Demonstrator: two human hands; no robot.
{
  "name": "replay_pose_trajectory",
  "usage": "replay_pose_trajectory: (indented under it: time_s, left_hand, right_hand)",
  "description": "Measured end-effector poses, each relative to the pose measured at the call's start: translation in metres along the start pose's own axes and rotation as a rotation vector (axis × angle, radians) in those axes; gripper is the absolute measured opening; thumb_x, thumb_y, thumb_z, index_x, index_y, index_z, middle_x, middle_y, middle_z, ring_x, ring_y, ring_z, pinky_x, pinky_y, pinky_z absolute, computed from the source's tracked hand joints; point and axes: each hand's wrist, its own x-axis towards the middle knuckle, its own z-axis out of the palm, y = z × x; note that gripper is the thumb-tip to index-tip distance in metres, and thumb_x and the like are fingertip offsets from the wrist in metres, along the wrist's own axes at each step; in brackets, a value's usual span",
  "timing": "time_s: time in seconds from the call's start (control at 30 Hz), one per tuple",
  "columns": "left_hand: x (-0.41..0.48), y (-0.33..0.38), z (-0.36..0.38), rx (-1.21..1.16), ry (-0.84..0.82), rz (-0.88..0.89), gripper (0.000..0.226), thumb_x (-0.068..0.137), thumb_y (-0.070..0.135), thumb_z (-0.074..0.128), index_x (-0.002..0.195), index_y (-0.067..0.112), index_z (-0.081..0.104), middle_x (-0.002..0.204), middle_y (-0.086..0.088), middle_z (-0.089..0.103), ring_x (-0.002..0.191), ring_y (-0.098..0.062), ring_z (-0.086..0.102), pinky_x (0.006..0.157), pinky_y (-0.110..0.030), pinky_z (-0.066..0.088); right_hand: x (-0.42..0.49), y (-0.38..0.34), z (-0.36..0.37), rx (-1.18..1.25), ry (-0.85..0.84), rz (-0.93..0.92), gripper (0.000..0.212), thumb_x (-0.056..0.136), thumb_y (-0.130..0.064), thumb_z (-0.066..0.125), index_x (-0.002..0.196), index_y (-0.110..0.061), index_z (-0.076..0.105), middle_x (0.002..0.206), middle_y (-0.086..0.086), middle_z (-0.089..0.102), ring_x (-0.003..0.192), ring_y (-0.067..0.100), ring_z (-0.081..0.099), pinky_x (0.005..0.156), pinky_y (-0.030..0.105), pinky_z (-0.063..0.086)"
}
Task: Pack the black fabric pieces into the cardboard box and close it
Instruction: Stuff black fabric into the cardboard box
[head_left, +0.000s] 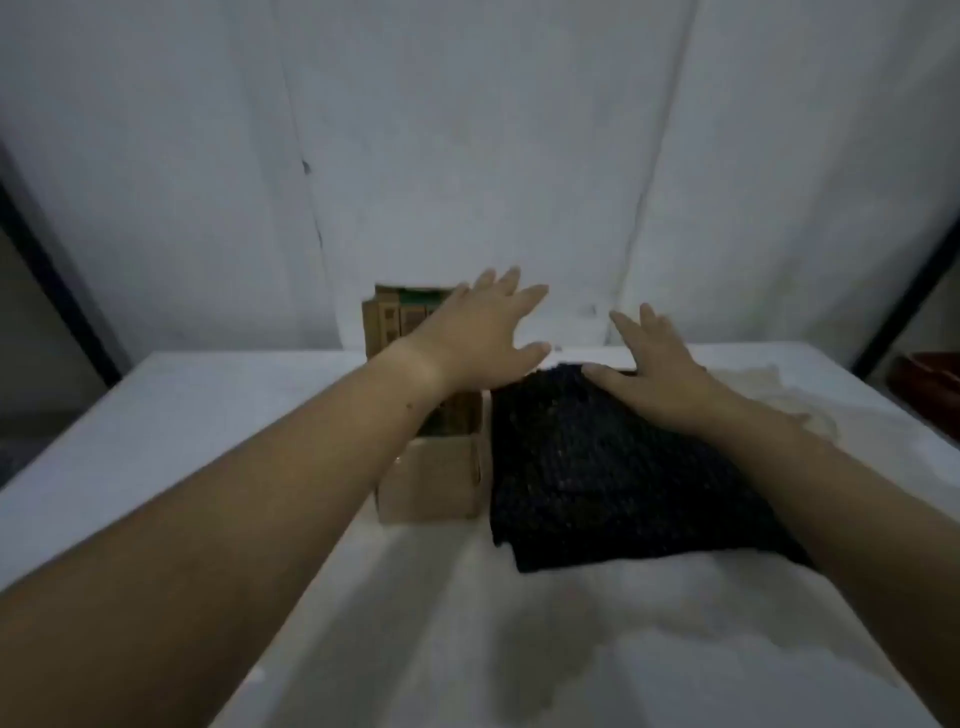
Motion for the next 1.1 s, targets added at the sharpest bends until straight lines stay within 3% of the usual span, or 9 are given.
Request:
replay_pose_trajectory:
  time_s: [0.13, 0.23, 0.33, 0.47, 0.63, 0.73, 0.87, 0.97, 1.1]
  left_hand:
    - [-0.031, 0.033, 0.055, -0.186, -0.094, 0.108, 0.057, 0.099, 0.028, 0.053, 0.153, 0.022, 0.037, 0.16, -0.01, 0.032, 0.148, -0.026, 0.028, 0.118, -0.033, 0.024]
    - [-0.043, 0.043, 0.101, -0.302, -0.194, 0.031, 0.051, 0.102, 0.014, 0.047, 0.151, 0.022, 0.039, 0.162, -0.011, 0.026, 0.147, -0.029, 0.026, 0.115, -0.033, 0.026]
    - [-0.048, 0.038, 0.133, -0.266, -0.269, -0.097, 0.062, 0.104, 0.028, 0.044, 0.159, 0.019, 0.016, 0.167, -0.01, 0.002, 0.152, -0.034, 0.007, 0.121, -0.042, 0.015]
    - [-0.051, 0.031, 0.162, -0.174, -0.297, -0.219, 0.075, 0.103, 0.05, 0.037, 0.16, 0.018, -0.001, 0.168, -0.008, -0.007, 0.153, -0.032, -0.002, 0.123, -0.046, 0.013]
    - [-0.051, 0.036, 0.171, -0.254, -0.145, -0.256, 0.075, 0.1, 0.048, 0.043, 0.16, 0.022, 0.006, 0.167, -0.01, 0.003, 0.153, -0.032, 0.0, 0.124, -0.044, 0.008]
    - [-0.044, 0.041, 0.163, -0.443, 0.043, -0.265, 0.053, 0.102, 0.034, 0.05, 0.152, 0.024, 0.036, 0.166, -0.013, 0.013, 0.153, -0.03, 0.009, 0.122, -0.042, 0.021]
    - [-0.026, 0.049, 0.141, -0.503, 0.226, -0.191, 0.014, 0.1, 0.011, 0.051, 0.104, 0.015, 0.063, 0.165, -0.01, 0.019, 0.13, -0.027, 0.052, 0.095, -0.036, 0.049]
    - [-0.014, 0.052, 0.121, -0.514, 0.297, -0.096, 0.014, 0.098, 0.006, 0.051, 0.098, 0.016, 0.062, 0.164, -0.003, 0.024, 0.136, -0.023, 0.045, 0.097, -0.028, 0.045]
    - [-0.017, 0.044, 0.08, -0.559, 0.321, 0.127, 0.028, 0.09, -0.006, 0.054, 0.103, 0.017, 0.065, 0.158, -0.001, 0.037, 0.145, -0.011, 0.033, 0.112, -0.015, 0.026]
  right_hand:
    - [-0.039, 0.023, 0.038, 0.01, -0.136, 0.007, 0.086, 0.091, -0.046, 0.062, 0.157, -0.024, 0.011, 0.165, 0.008, 0.004, 0.151, 0.025, 0.002, 0.121, 0.049, 0.012]
    - [-0.053, 0.044, 0.057, 0.049, -0.218, 0.03, 0.08, 0.089, -0.027, 0.066, 0.155, -0.021, 0.023, 0.153, 0.007, 0.04, 0.133, 0.023, 0.044, 0.108, 0.03, 0.038]
    - [-0.057, 0.055, 0.067, 0.003, -0.194, 0.044, 0.07, 0.09, -0.028, 0.065, 0.152, -0.023, 0.033, 0.135, 0.004, 0.058, 0.1, 0.015, 0.061, 0.076, 0.018, 0.048]
    - [-0.059, 0.062, 0.077, -0.024, 0.016, -0.015, 0.034, 0.091, -0.038, 0.065, 0.124, -0.032, 0.062, 0.096, -0.007, 0.07, 0.063, 0.0, 0.058, 0.052, 0.02, 0.043]
    - [-0.065, 0.061, 0.076, 0.076, 0.114, -0.023, 0.005, 0.094, -0.031, 0.063, 0.098, -0.034, 0.063, 0.103, -0.005, 0.072, 0.078, 0.012, 0.067, 0.068, 0.039, 0.058]
    - [-0.07, 0.059, 0.07, 0.16, 0.179, -0.088, 0.01, 0.092, -0.02, 0.065, 0.096, -0.029, 0.064, 0.122, -0.01, 0.068, 0.099, 0.008, 0.066, 0.076, 0.028, 0.056]
    - [-0.078, 0.055, 0.058, 0.242, 0.272, -0.125, 0.018, 0.088, -0.015, 0.067, 0.088, -0.03, 0.057, 0.123, -0.015, 0.065, 0.077, -0.014, 0.059, 0.057, 0.008, 0.043]
    - [-0.085, 0.055, 0.056, 0.245, 0.289, -0.123, 0.025, 0.083, -0.014, 0.074, 0.091, -0.029, 0.055, 0.125, -0.01, 0.065, 0.078, -0.006, 0.062, 0.057, 0.015, 0.051]
    - [-0.083, 0.048, 0.058, 0.332, 0.308, -0.107, 0.035, 0.079, -0.007, 0.077, 0.091, -0.03, 0.053, 0.125, -0.007, 0.063, 0.11, 0.013, 0.062, 0.087, 0.035, 0.056]
